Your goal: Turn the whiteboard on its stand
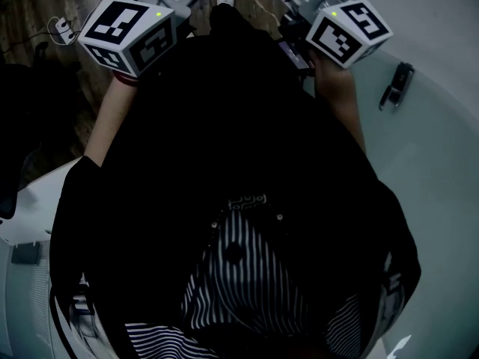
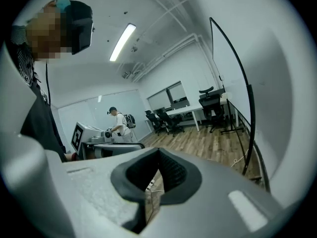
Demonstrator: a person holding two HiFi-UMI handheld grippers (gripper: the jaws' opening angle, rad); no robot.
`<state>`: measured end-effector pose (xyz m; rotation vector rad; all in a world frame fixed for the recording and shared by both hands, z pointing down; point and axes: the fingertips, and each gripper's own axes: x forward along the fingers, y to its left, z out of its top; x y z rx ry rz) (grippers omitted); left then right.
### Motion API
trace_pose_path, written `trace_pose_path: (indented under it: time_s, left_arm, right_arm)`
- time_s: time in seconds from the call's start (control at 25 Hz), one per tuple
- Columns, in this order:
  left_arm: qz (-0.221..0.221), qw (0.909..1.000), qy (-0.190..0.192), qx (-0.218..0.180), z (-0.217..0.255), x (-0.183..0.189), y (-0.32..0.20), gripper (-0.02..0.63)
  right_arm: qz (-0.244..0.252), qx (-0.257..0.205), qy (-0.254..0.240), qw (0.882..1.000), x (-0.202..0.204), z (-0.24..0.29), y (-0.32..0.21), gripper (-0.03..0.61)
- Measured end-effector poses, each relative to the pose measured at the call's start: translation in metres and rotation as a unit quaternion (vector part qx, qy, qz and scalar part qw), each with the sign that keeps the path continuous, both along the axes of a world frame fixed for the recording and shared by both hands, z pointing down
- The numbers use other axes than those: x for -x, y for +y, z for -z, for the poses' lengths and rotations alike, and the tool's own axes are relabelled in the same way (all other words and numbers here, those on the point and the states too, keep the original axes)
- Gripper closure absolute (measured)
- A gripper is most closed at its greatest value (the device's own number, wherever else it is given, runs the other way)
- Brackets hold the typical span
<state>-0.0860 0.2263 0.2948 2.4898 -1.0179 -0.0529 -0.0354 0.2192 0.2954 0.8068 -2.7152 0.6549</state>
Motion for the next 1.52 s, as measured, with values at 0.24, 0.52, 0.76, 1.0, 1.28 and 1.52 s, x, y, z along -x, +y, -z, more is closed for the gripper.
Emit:
trace_pose_path:
  time_s: [0.24,0.52,0.76,1.0,1.28,1.52]
  left_arm:
    - [0.032,0.999,-0.028,-0.011,0.006,0.007,-0.037,0.612]
    - [0.06,0.9977,-0.025,-0.017,0.017,0.008,-0.101,0.611]
    - [0.089,0.9949,-0.048,-0.001,0.011,-0.006,-0.158,0.611]
    - [0.101,0.993,-0.058,0.016,0.003,-0.038,-0.206,0.611]
    - [0.097,0.9926,-0.072,0.011,0.002,-0.076,-0.254,0.611]
    - [0.078,0.9931,-0.086,0.017,-0.008,-0.083,-0.257,0.611]
  right_arm:
    - [0.036,0.007,-0.023,0.999,0.005,0.002,-0.041,0.578]
    - [0.077,-0.005,-0.027,0.997,0.009,0.009,-0.111,0.578]
    - [0.105,0.002,-0.033,0.994,-0.003,0.005,-0.171,0.578]
    - [0.12,0.022,-0.052,0.991,-0.029,-0.005,-0.221,0.578]
    - [0.128,0.029,-0.081,0.988,-0.061,-0.006,-0.262,0.578]
    - [0.103,0.028,-0.124,0.987,-0.071,-0.009,-0.27,0.578]
